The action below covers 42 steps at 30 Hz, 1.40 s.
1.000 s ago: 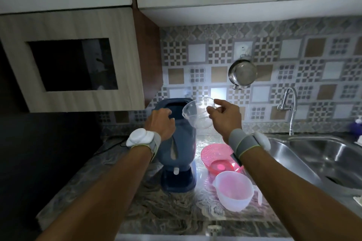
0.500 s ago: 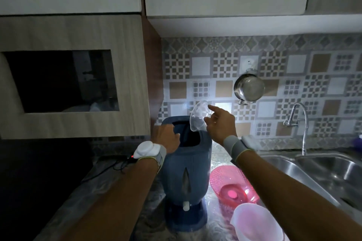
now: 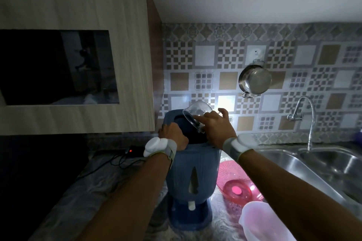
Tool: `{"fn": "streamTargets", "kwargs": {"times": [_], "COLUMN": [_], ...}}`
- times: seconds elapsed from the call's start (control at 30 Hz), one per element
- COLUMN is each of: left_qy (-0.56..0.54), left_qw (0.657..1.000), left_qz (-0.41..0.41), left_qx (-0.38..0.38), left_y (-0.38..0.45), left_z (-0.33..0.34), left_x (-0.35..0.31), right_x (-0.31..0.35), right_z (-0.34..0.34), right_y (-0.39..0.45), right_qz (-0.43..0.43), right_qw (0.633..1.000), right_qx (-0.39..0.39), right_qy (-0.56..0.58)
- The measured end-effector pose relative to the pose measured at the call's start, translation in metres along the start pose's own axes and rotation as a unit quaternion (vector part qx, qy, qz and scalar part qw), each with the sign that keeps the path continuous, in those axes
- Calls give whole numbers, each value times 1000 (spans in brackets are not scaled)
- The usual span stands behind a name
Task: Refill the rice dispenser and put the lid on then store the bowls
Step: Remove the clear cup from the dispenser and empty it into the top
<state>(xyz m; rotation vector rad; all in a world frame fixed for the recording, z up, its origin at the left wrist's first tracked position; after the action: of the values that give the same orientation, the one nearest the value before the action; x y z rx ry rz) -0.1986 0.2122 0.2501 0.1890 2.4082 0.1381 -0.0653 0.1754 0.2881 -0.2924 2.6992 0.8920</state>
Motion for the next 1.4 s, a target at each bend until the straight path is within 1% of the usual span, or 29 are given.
{"fn": "streamTargets", "kwargs": {"times": [0.1, 0.27, 0.4, 0.5, 0.67, 0.87, 1.03, 1.1, 1.17, 1.27, 1.33, 1.4], "left_qy": [-4, -8, -21, -23, -22, -48, -67, -84, -93, -109, -125, -137], "left_qw": [1000, 1000, 1000, 999, 999, 997, 990, 986, 984, 980, 975, 972], "left_qz": [-10, -11, -7, -8, -9, -3, 28, 39, 51, 65, 76, 77], "left_qx": [5, -7, -14, -21, -29, -57, -123, -142, -146, -151, -166, -175], "left_y": [3, 7, 7, 7, 6, 0, -12, -19, -30, -51, -67, -82], "left_z": [1, -2, -1, -1, -2, -6, -17, -22, -23, -24, -27, -28], "left_x": [4, 9, 10, 11, 10, 9, 0, -4, -10, -20, -28, -33], "right_x": [8, 21, 28, 27, 22, 21, 13, 8, 3, -9, -18, -22], "right_z": [-4, -7, -24, -21, -12, -20, -25, -34, -47, -67, -75, -83], "right_y": [1, 0, -6, -7, -4, -6, -16, -25, -37, -53, -62, -72], "right_qz": [-48, -117, -142, -144, -122, -117, -87, -64, -36, 11, 41, 52], "right_qw": [998, 991, 979, 979, 988, 989, 994, 996, 996, 987, 978, 970], "right_qx": [-19, -7, -90, -98, -54, -52, -35, -51, -80, -125, -126, -125], "right_qy": [-36, -71, -119, -104, -79, -70, -58, -27, 19, 100, 158, 201]}}
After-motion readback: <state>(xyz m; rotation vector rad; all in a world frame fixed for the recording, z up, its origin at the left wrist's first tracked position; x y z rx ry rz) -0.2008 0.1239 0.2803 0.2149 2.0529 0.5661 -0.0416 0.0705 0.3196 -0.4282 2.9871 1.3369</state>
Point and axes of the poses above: each hand's wrist, its own y-axis towards the middle knuckle, its own z-axis out of the palm, x = y × z, the point moved 9 cm from there along y, towards the middle knuckle, and after that the axes turned 13 degrees about -y, right-handed, at the moved point
